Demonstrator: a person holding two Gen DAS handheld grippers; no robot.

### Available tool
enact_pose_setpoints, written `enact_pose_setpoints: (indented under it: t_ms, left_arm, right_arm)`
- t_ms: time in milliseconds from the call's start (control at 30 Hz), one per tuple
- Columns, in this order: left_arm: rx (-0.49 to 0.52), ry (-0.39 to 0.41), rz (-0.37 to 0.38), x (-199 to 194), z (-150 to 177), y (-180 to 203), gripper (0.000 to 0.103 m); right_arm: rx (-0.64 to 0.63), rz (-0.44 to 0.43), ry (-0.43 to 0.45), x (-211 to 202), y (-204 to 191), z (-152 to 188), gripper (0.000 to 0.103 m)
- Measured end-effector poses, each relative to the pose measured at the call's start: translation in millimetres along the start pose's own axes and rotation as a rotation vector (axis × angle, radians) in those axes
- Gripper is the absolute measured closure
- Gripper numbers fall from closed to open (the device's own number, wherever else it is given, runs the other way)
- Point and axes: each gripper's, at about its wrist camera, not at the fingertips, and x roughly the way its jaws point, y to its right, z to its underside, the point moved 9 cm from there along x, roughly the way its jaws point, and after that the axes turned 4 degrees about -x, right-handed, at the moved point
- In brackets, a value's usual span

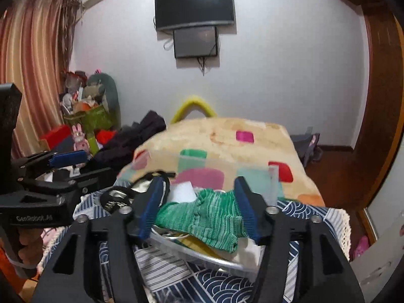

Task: Organize soft objects
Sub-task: 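Carry the pouch and glove into the clear box and open both tools, then grasp the floral scrunchie with the left tool while the right tool grasps the bagged silver scrubber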

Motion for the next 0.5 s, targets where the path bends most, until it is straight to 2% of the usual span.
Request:
enact_pose_setpoints:
  t_ms: [67, 133, 300, 500]
  left_arm:
    - [0.006, 0.019, -0.014, -12.9, 0.6, 0.6, 0.005]
    - [0.015, 0.021, -0.009, -23.3, 5.1, 1.8, 0.004]
    - [0.021, -0.004, 0.015, -40.8, 34.2, 6.8, 0.001]
    - [0.027, -0.100, 0.045, -36.0, 88.9, 21.1, 0.001]
  right_arm:
    - [0.002, 0.010, 0.015, -12.5, -0.7, -3.1, 0.031]
    - [0.000, 0.029, 0.043, -27.1, -0.5, -3.2, 0.027]
    - [0.004, 0.047, 0.056, -53.9, 1.1, 14.8, 0.026]
    - [0.028, 0.062, -0.005, -60.9, 4.8, 50.9, 0.026]
